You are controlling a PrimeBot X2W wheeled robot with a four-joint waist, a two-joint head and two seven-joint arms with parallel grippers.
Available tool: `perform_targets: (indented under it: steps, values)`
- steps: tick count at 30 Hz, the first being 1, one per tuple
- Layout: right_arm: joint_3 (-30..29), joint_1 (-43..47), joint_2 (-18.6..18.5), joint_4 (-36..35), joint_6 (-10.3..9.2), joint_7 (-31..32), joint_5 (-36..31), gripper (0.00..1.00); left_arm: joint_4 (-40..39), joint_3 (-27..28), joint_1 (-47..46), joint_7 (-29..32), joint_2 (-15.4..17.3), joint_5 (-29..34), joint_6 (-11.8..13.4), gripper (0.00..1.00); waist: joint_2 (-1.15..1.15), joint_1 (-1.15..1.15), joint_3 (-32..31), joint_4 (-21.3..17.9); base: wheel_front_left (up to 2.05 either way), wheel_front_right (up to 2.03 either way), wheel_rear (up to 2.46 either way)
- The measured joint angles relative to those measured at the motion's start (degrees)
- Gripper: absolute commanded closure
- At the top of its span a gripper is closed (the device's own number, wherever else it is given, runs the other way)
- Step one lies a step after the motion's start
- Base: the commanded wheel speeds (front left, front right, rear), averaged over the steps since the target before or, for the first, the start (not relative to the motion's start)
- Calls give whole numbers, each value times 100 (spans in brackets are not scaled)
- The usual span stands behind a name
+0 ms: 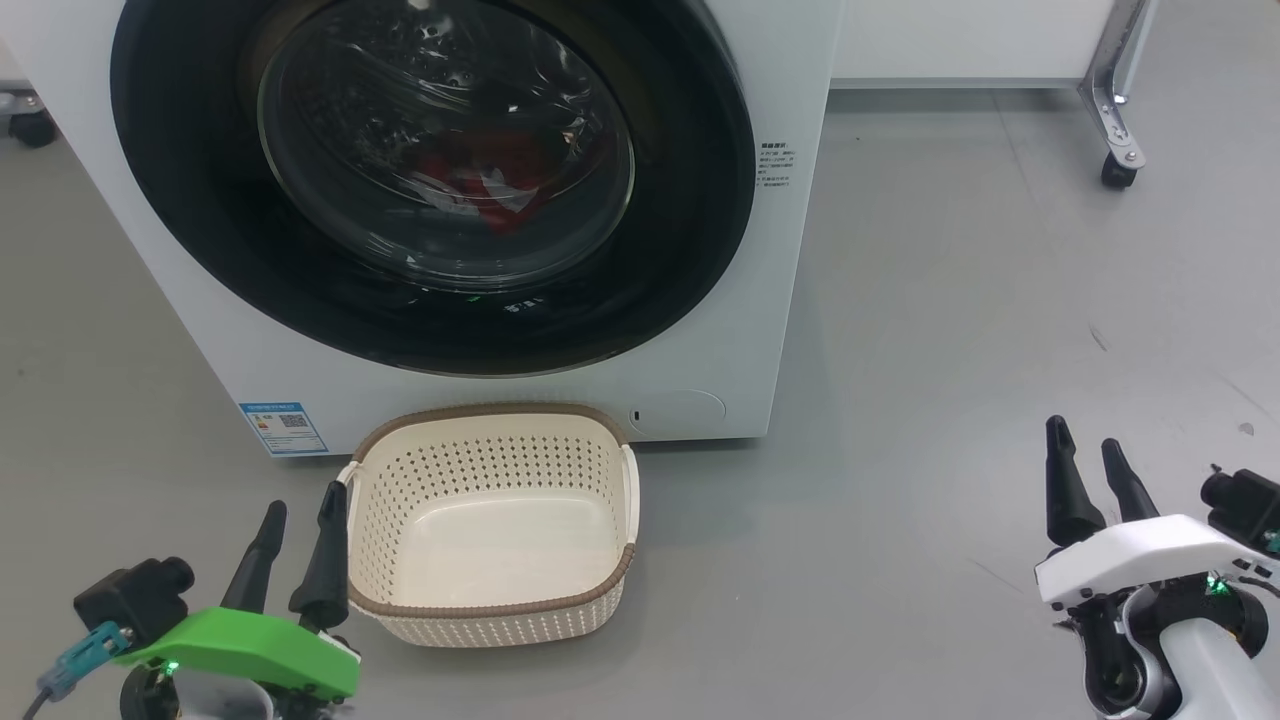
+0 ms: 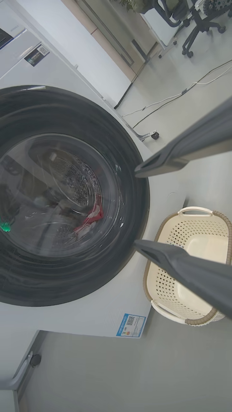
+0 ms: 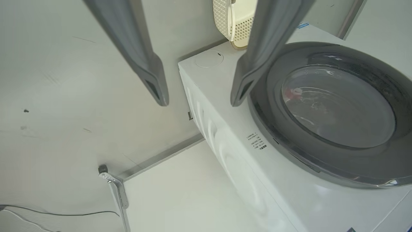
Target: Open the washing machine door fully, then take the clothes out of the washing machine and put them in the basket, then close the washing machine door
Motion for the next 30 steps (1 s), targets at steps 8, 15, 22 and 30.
perform_targets:
  steps: [8,15,22,30]
  values:
    - [285,-10,-25,-8,-112,-146,-790,0,-3,-209,-16,-134,7,745,122,0,0,0,-10,9,0,0,0]
    - [421,-11,-26,19,-211,-221,-1249,0,22,-319,-16,-243,-12,1183,221,0,0,0,-24,22,0,0,0]
    - [548,-12,-22,81,-294,-352,-1770,0,101,-391,-16,-346,-45,1651,325,0,0,0,-49,37,0,0,0]
    - [587,-12,10,151,-408,-527,-2359,0,223,-482,-16,-527,-132,2191,432,0,0,0,-71,46,0,0,0]
